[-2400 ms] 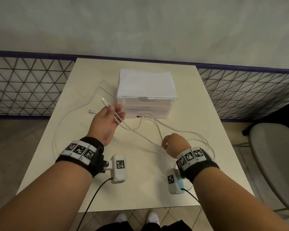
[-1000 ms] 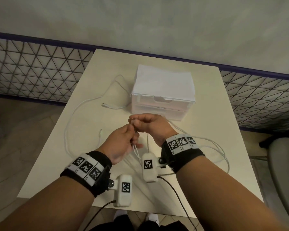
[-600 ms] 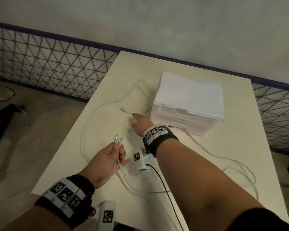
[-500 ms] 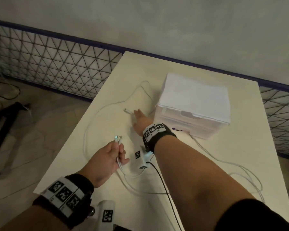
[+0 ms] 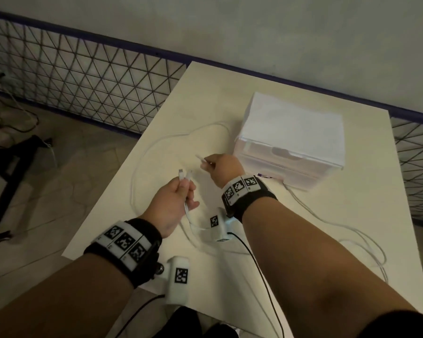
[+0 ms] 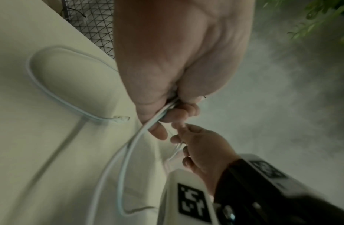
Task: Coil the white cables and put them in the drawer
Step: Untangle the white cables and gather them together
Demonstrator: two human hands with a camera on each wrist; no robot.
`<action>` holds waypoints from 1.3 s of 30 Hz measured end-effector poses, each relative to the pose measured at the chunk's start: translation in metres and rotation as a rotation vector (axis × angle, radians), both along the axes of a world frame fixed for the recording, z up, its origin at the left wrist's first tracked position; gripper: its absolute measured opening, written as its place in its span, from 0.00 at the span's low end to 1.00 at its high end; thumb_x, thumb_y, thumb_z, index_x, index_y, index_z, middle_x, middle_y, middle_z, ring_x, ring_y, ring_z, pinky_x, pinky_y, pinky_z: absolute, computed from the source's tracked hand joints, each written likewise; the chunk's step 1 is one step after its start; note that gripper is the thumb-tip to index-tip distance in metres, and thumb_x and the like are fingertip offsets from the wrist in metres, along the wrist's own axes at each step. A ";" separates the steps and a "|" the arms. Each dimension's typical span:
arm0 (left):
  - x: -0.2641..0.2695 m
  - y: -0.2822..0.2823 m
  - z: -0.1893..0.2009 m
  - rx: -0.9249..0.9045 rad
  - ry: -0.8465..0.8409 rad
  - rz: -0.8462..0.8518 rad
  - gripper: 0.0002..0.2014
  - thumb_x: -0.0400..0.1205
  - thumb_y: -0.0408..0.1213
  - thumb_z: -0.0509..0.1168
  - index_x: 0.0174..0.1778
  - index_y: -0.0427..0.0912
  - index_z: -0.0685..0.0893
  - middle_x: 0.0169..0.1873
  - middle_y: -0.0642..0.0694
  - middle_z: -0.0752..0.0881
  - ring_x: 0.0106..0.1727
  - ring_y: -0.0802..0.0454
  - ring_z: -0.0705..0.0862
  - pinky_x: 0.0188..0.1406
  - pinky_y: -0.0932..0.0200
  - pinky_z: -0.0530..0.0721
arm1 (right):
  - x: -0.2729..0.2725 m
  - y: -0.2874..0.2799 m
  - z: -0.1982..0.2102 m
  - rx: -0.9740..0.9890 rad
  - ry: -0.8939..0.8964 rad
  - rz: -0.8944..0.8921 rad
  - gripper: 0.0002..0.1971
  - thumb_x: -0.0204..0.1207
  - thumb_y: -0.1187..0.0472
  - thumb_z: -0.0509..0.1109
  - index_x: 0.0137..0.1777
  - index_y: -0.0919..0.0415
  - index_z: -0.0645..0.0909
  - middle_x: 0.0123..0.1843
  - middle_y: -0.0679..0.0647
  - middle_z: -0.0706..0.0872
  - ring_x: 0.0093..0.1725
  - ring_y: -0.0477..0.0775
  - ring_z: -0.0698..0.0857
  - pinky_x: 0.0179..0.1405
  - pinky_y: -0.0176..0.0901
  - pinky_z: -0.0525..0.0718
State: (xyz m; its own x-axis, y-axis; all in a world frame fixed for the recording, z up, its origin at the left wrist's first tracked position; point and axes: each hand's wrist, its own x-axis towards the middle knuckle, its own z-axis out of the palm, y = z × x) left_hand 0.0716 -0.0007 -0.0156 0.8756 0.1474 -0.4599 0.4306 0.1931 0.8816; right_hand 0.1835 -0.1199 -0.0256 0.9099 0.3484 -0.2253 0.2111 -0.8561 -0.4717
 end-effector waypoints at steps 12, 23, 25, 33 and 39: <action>0.003 -0.054 0.055 -0.036 -0.176 -0.025 0.12 0.87 0.39 0.54 0.50 0.43 0.83 0.37 0.44 0.78 0.42 0.50 0.80 0.58 0.44 0.86 | -0.095 -0.060 0.070 0.606 0.013 -0.195 0.17 0.84 0.56 0.58 0.33 0.44 0.78 0.27 0.49 0.82 0.23 0.37 0.78 0.26 0.27 0.76; -0.022 -0.080 0.062 -0.212 -0.155 -0.350 0.15 0.88 0.42 0.51 0.62 0.49 0.82 0.60 0.45 0.85 0.56 0.53 0.81 0.62 0.51 0.79 | -0.128 -0.080 0.063 0.844 0.111 -0.401 0.15 0.82 0.53 0.62 0.38 0.55 0.86 0.34 0.52 0.86 0.33 0.46 0.82 0.41 0.41 0.77; -0.023 -0.078 0.064 -0.172 -0.175 -0.434 0.15 0.87 0.44 0.52 0.63 0.54 0.82 0.61 0.49 0.85 0.60 0.54 0.80 0.65 0.51 0.74 | -0.131 -0.085 0.066 0.861 0.158 -0.363 0.12 0.83 0.53 0.60 0.41 0.48 0.83 0.40 0.48 0.87 0.42 0.44 0.84 0.46 0.39 0.77; -0.017 -0.083 0.074 -0.009 -0.422 -0.468 0.24 0.87 0.36 0.54 0.79 0.59 0.62 0.61 0.48 0.85 0.59 0.56 0.84 0.62 0.61 0.79 | -0.131 -0.088 0.068 0.902 0.140 -0.306 0.16 0.84 0.53 0.54 0.35 0.54 0.72 0.20 0.48 0.76 0.22 0.53 0.75 0.29 0.49 0.75; -0.019 -0.086 0.072 0.164 -0.617 -0.415 0.22 0.85 0.29 0.57 0.71 0.57 0.71 0.45 0.50 0.87 0.59 0.67 0.84 0.53 0.71 0.80 | -0.135 -0.099 0.073 0.922 0.238 -0.271 0.19 0.86 0.56 0.52 0.35 0.54 0.76 0.18 0.41 0.72 0.18 0.42 0.69 0.30 0.46 0.77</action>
State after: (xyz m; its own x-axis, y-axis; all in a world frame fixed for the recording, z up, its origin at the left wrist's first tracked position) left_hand 0.0530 -0.0866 0.0567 0.9655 -0.2256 0.1301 -0.1407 -0.0313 0.9896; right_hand 0.0487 -0.2193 0.0469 0.9510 0.2659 -0.1579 -0.1245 -0.1380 -0.9826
